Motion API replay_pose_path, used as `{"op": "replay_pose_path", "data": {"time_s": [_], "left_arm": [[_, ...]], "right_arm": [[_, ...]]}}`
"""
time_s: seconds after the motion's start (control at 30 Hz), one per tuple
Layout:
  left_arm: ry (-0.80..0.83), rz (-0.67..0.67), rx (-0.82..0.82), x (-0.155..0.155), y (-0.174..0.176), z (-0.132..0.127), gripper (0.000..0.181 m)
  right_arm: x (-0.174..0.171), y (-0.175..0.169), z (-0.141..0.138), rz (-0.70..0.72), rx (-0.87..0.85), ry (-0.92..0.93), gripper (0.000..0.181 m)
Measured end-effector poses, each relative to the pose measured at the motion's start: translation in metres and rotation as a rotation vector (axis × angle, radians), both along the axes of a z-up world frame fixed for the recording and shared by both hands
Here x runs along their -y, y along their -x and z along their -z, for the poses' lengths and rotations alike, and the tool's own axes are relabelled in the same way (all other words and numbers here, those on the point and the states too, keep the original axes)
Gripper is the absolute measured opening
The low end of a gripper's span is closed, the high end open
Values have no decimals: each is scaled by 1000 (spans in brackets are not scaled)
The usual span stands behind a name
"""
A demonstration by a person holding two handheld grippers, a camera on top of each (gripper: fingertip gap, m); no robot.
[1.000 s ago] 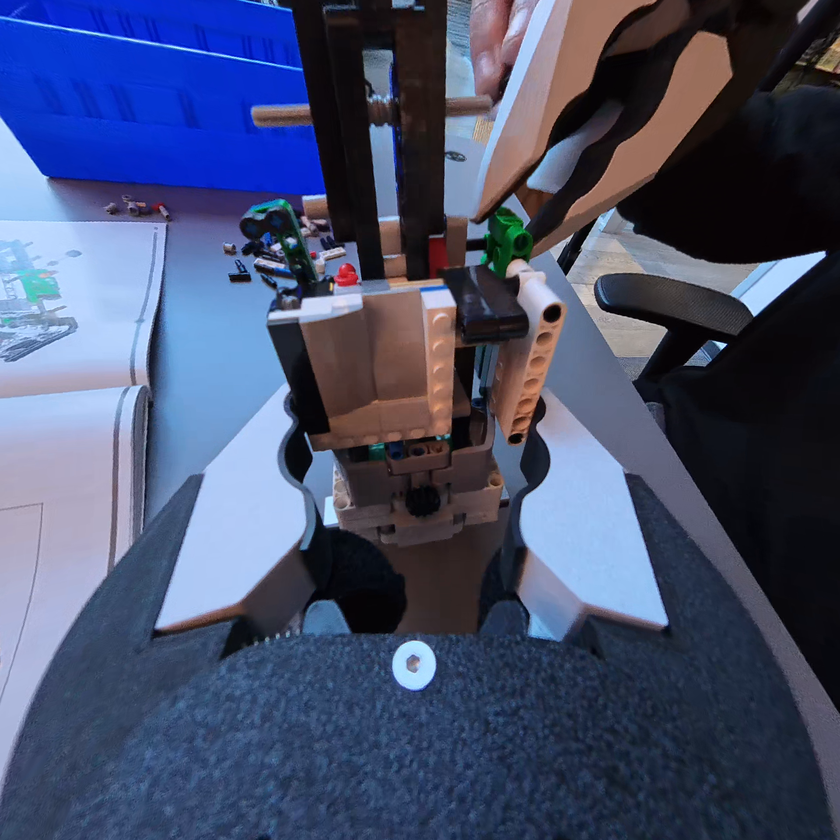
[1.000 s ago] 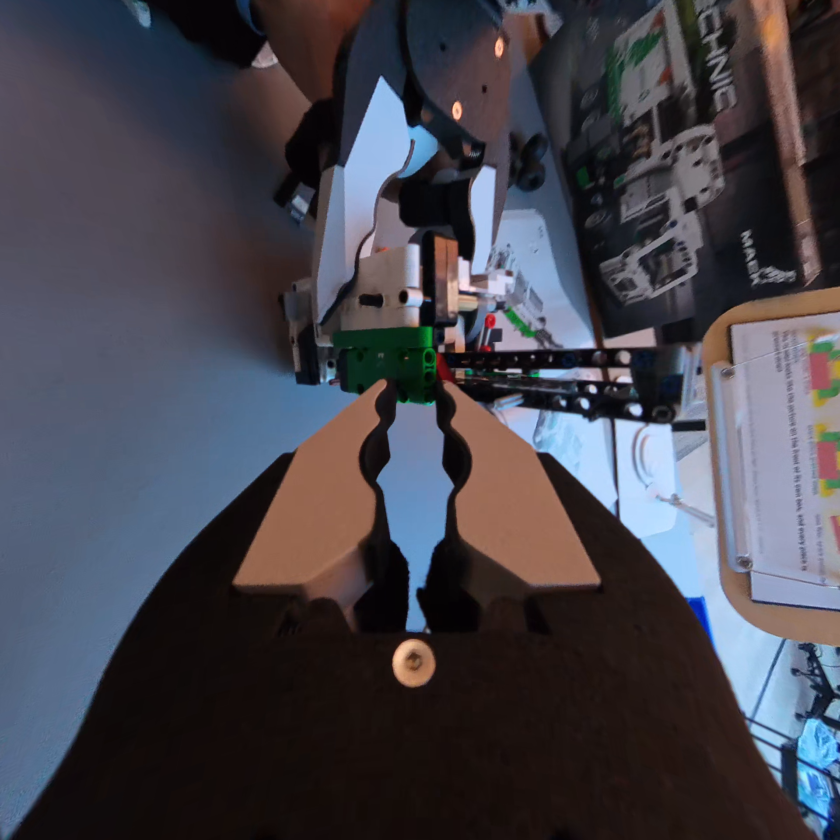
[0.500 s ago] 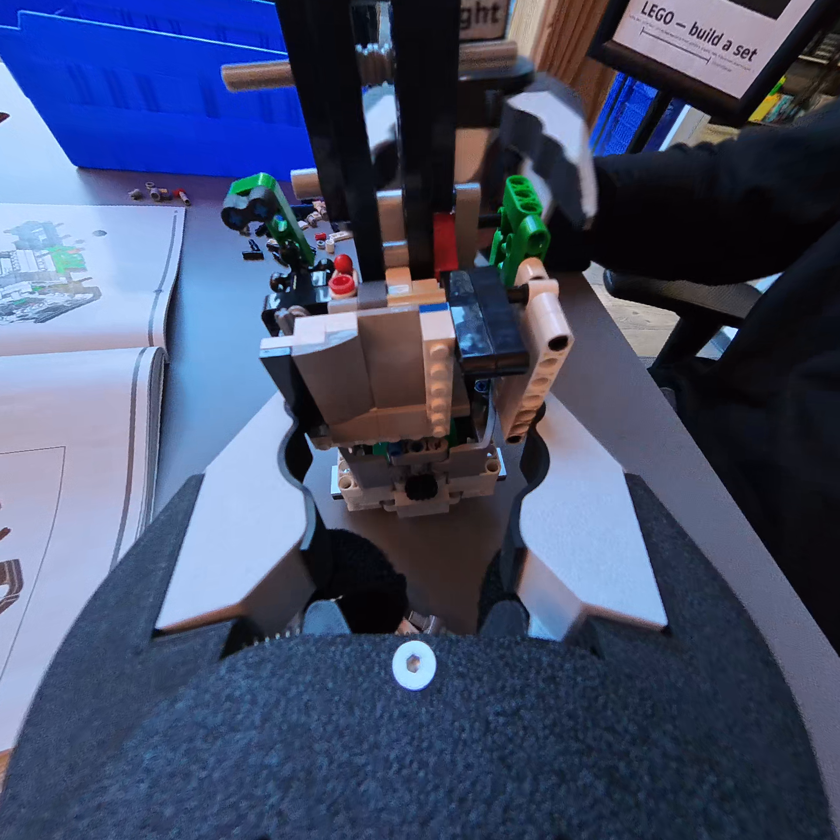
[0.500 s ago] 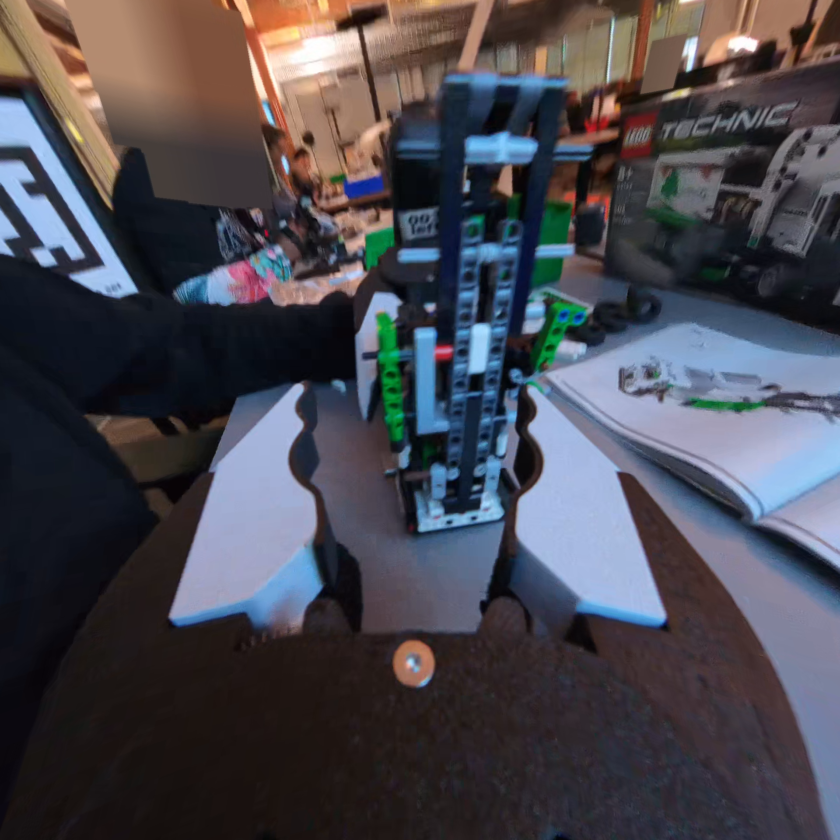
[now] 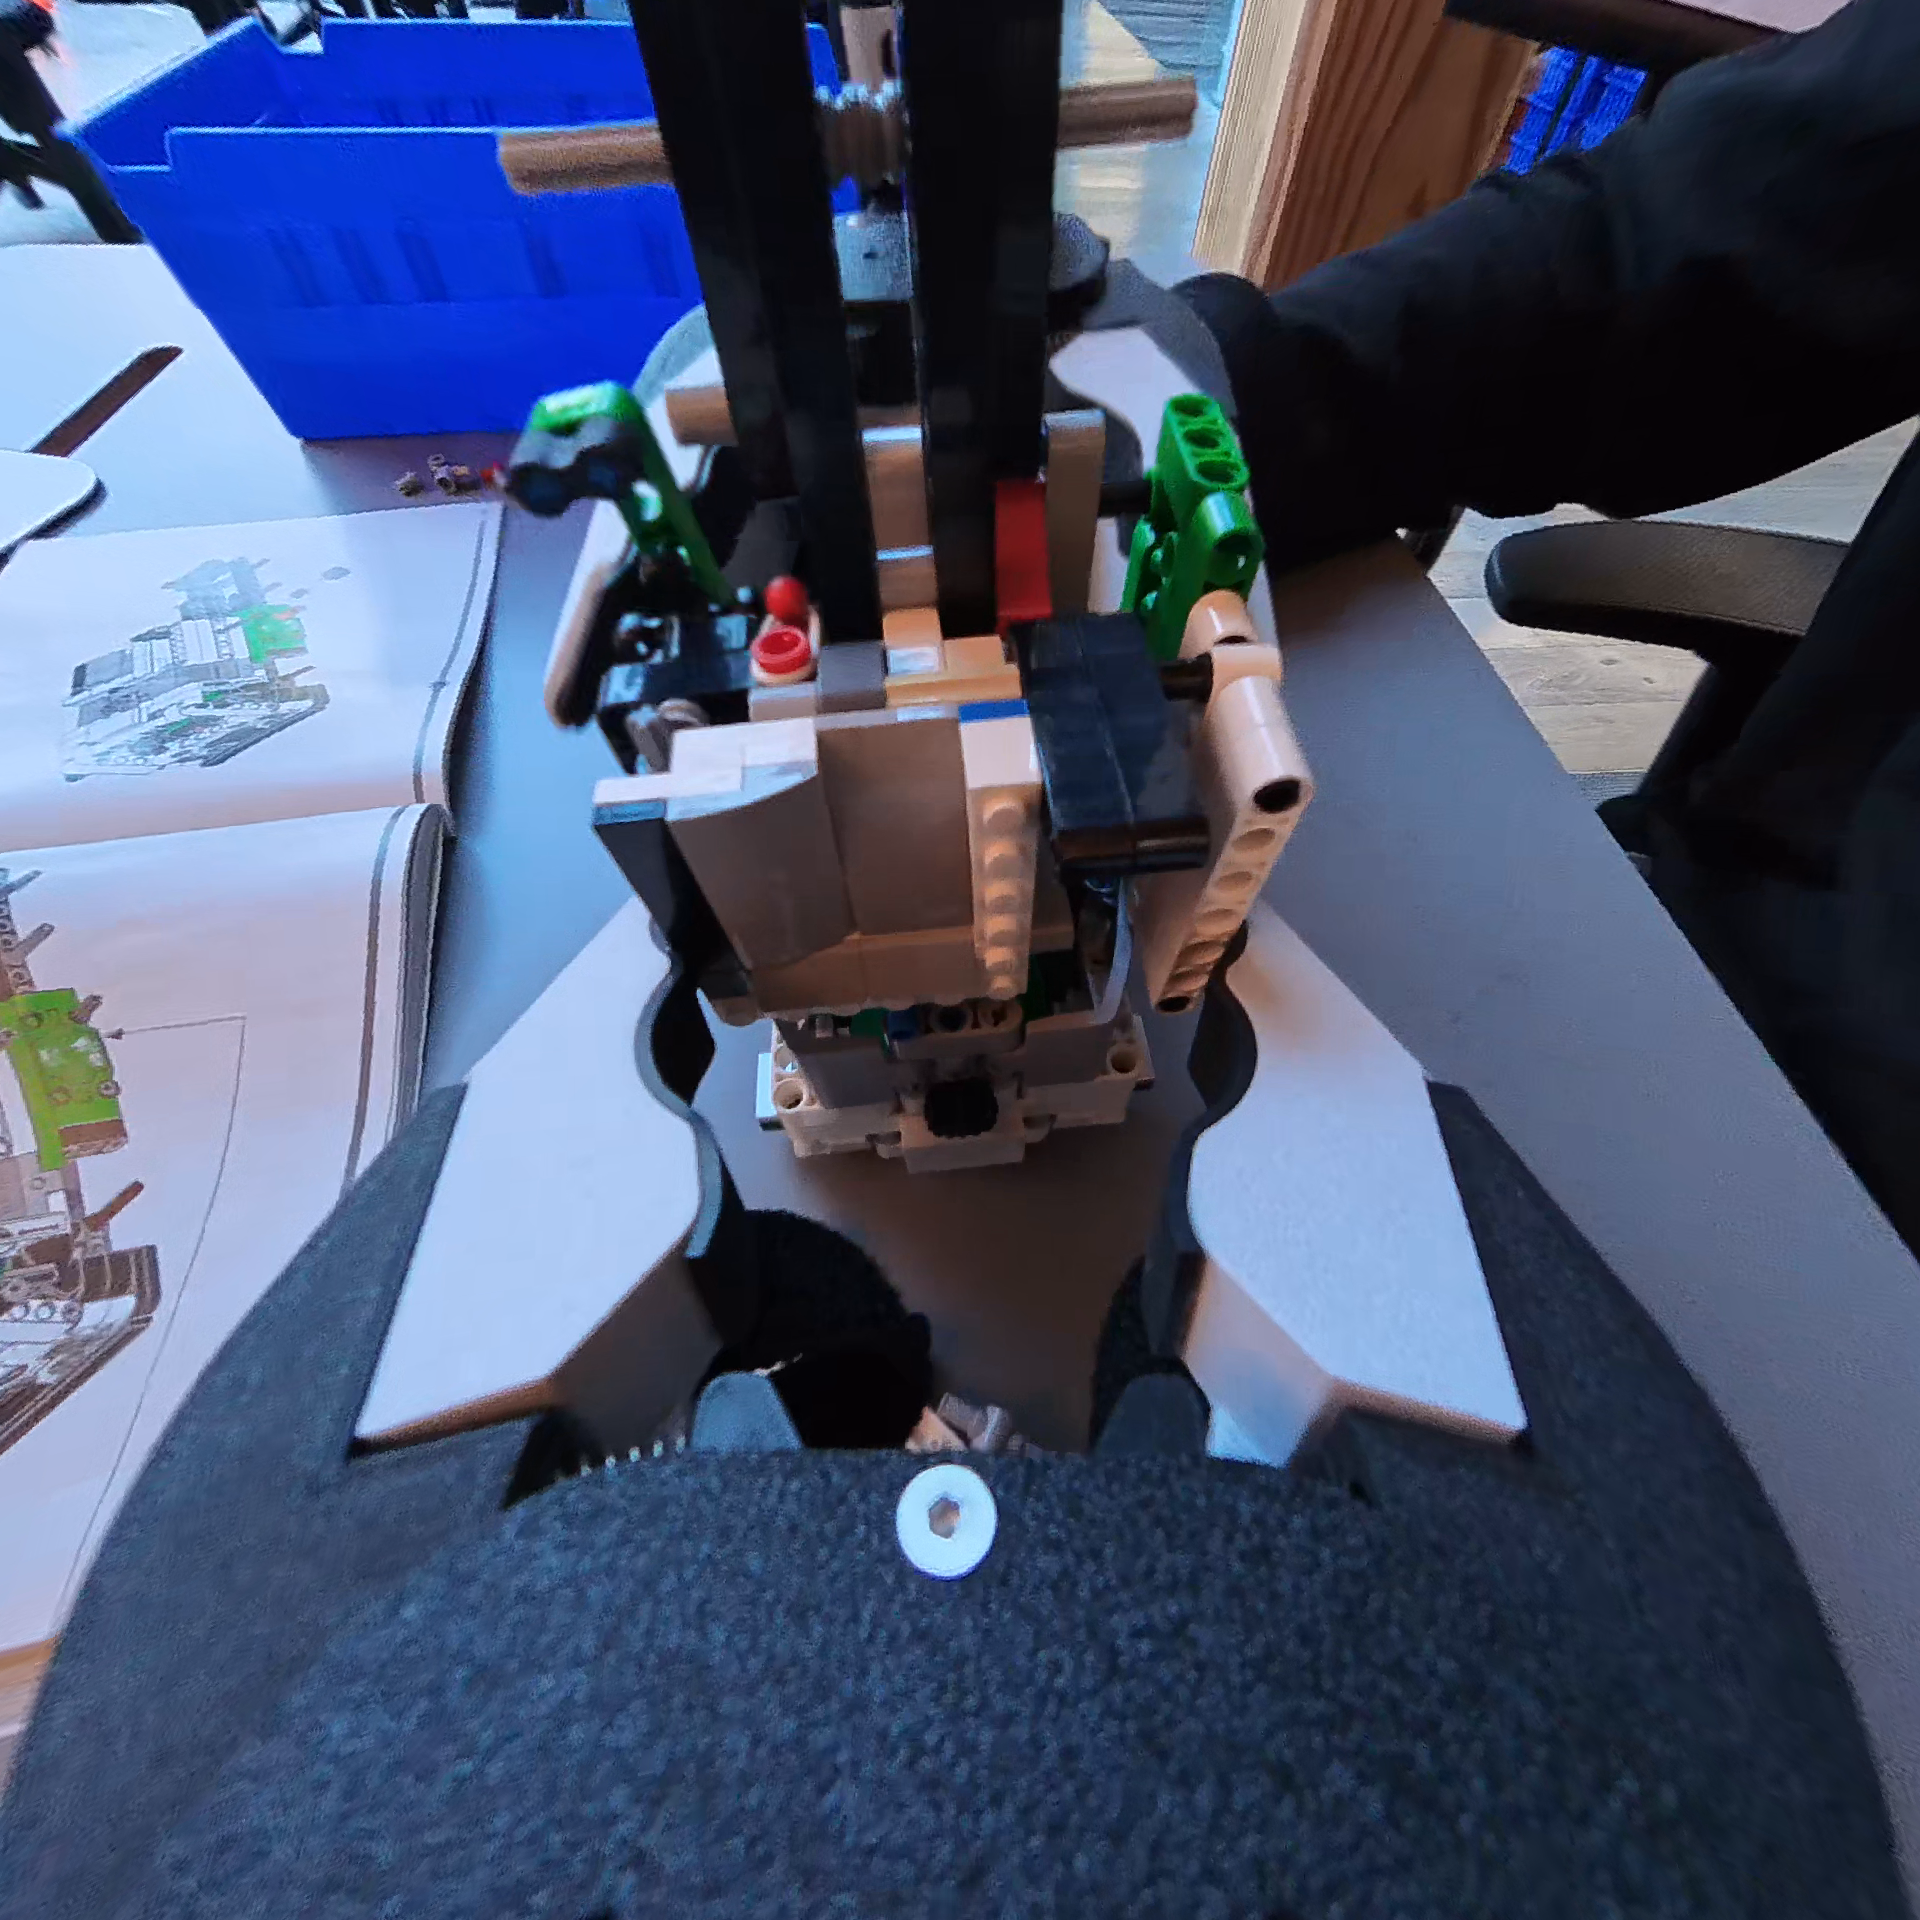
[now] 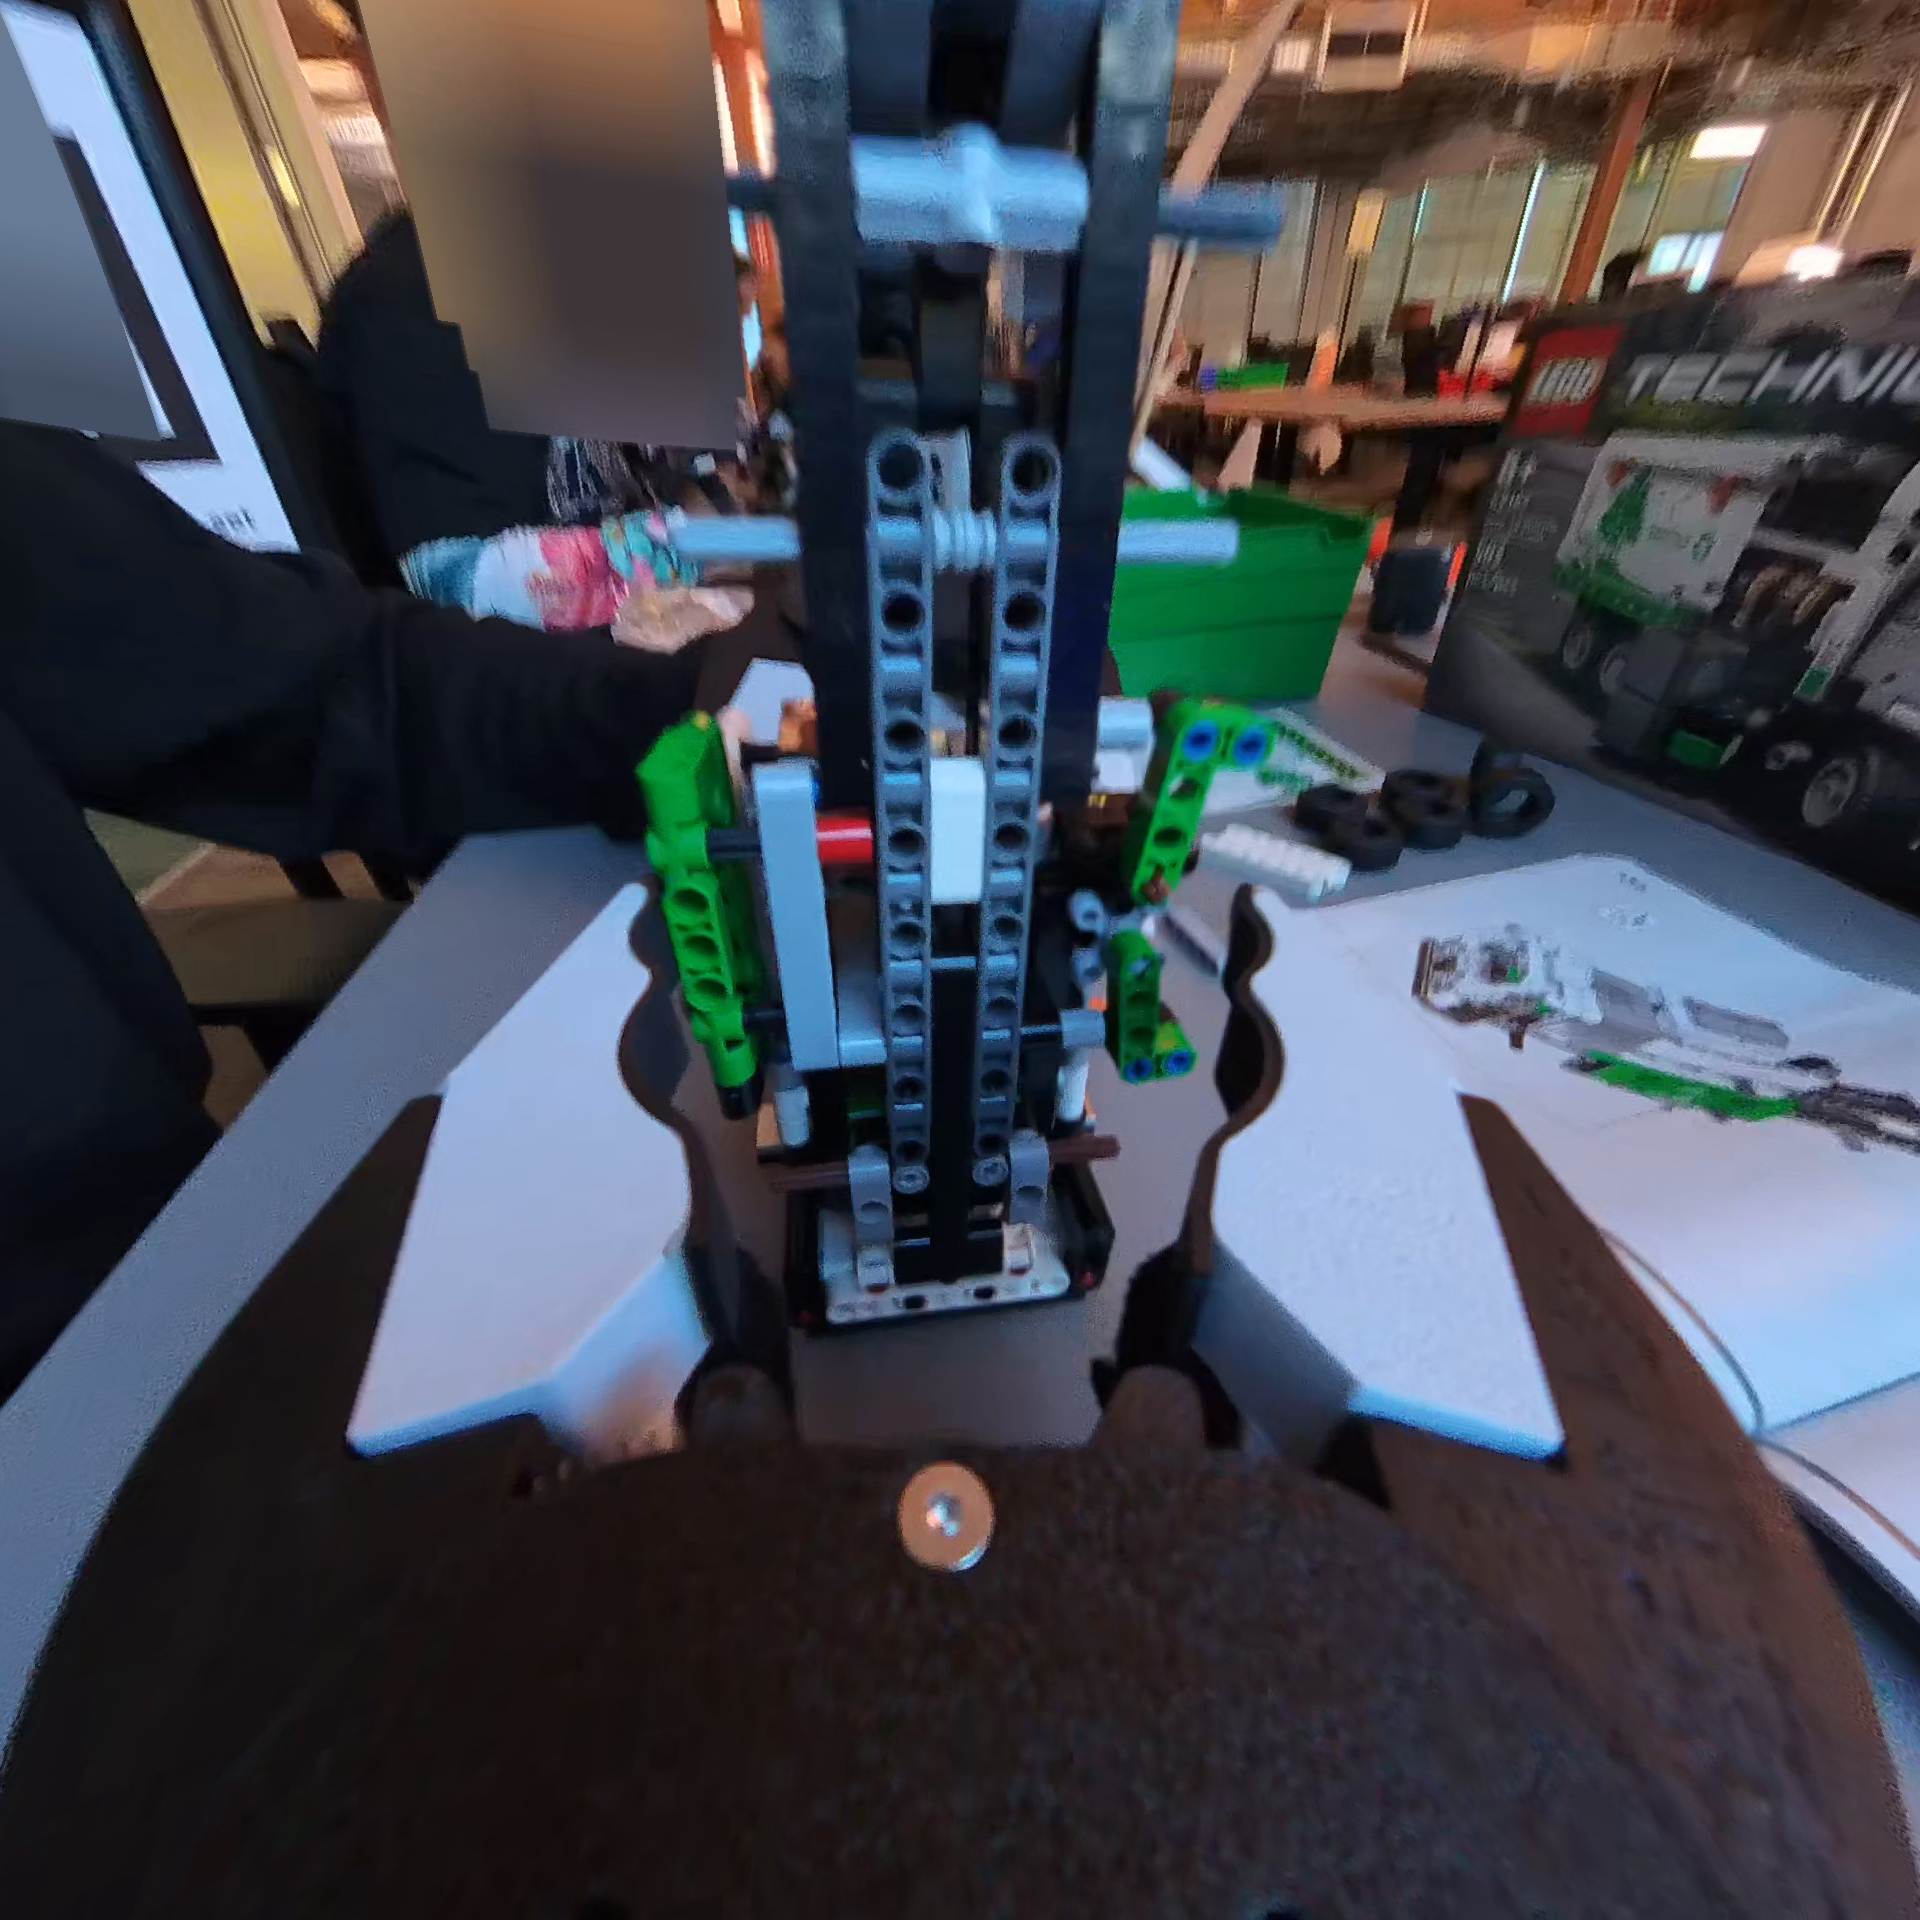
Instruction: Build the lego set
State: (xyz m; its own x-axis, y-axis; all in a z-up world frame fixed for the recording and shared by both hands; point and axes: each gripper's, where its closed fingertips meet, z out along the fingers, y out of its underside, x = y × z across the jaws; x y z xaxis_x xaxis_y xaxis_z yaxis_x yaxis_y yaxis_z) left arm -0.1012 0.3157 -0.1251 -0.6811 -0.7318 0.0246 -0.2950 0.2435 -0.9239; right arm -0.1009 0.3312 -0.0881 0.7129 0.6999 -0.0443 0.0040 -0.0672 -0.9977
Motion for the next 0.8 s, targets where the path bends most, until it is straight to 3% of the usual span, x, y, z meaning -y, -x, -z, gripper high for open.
{"op": "replay_pose_path", "data": {"time_s": [0.07,0.17,0.8], "left_arm": [[-27,-9,19,3,-2,1,93],[-25,-16,-3,3,-3,7,93],[44,11,-37,8,-2,7,93]], "right_arm": [[-2,3,7,-3,35,40,109],[1,9,6,-45,16,51,96],[2,9,6,-2,-24,118,92]]}}
